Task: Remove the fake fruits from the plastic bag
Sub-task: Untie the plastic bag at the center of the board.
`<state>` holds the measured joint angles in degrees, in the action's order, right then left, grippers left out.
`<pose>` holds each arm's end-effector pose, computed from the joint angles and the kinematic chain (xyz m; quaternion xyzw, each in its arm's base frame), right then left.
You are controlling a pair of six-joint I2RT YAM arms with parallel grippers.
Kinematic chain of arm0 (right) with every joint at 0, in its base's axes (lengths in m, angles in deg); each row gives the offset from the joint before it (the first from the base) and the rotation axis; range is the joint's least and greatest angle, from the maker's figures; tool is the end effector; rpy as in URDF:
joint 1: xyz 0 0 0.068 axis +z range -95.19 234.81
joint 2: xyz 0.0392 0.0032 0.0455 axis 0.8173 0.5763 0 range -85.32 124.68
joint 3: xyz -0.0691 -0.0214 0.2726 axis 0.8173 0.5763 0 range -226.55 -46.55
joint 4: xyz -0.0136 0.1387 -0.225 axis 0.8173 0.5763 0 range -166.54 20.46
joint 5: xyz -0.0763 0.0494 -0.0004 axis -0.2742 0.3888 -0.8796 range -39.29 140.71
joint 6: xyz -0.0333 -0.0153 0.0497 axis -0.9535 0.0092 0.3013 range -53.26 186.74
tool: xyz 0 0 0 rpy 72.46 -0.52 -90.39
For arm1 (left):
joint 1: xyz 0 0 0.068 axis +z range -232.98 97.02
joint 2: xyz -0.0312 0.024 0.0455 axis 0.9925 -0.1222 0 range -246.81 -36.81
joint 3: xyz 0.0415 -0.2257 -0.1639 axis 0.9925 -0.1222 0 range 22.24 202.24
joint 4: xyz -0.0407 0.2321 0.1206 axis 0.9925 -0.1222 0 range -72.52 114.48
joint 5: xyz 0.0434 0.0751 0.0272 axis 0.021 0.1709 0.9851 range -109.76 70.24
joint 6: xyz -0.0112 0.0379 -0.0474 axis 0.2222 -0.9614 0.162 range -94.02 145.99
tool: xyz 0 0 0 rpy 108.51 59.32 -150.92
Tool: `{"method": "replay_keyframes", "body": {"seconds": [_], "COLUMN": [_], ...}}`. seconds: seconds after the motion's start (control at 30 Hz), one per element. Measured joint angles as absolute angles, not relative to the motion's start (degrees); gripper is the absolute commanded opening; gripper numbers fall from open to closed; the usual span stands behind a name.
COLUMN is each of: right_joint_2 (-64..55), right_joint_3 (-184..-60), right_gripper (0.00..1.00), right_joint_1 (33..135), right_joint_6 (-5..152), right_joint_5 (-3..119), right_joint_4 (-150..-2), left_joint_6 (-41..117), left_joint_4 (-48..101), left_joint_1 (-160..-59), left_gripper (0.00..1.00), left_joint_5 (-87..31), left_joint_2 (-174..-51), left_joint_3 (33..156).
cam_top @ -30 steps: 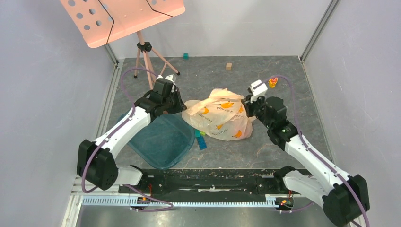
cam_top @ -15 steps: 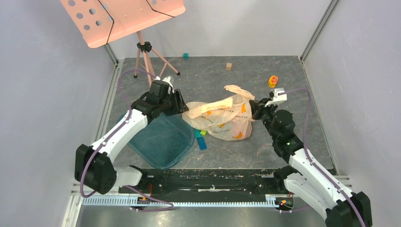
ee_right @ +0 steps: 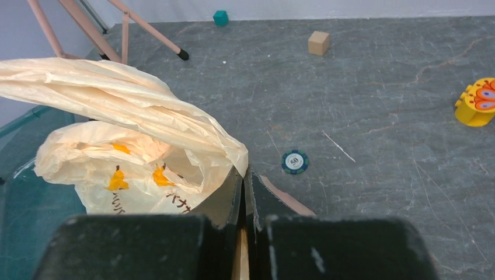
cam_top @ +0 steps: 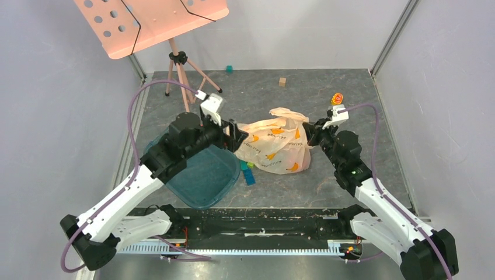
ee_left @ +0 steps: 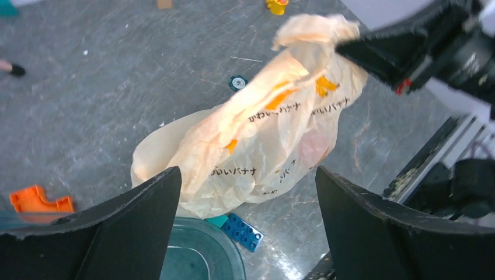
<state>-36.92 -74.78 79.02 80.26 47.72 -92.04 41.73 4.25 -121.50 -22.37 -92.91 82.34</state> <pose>0.1947 0.0849 0.2787 -0.0509 0.7335 0.2009 0.6473 0.1762 -0.1430 0.3841 0.1712 0.7812 -0.2899 0.5257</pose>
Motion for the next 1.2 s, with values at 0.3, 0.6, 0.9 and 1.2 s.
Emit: {"method": "replay_keyframes", "body": {"seconds": [0.3, 0.6, 0.9, 1.2], "right_joint_2": [-36.1, -36.1, -36.2, -37.5], "right_joint_3": [-77.5, -77.5, -77.5, -77.5], "right_gripper": [0.00, 0.00, 0.00, 0.00], "right_joint_1": [79.0, 79.0, 79.0, 79.0], "right_joint_6": [80.2, 79.8, 79.3, 79.1], "right_joint_5": [49.4, 51.1, 52.5, 52.8], "right_joint_4": [-91.0, -90.1, -89.3, -89.0], "left_joint_6": [20.7, 5.1, -1.3, -3.0], "left_joint_4": [8.5, 10.5, 13.3, 14.1], "left_joint_1": [-128.5, -131.5, -132.3, -132.3], "left_gripper": [0.96, 0.98, 0.98, 0.78], "left_joint_5": [-12.7, -8.0, -4.8, -5.0], "left_joint_2": [-98.5, -108.5, -114.9, -120.7], "left_joint_3": [80.0, 82.8, 85.9, 88.5]}}
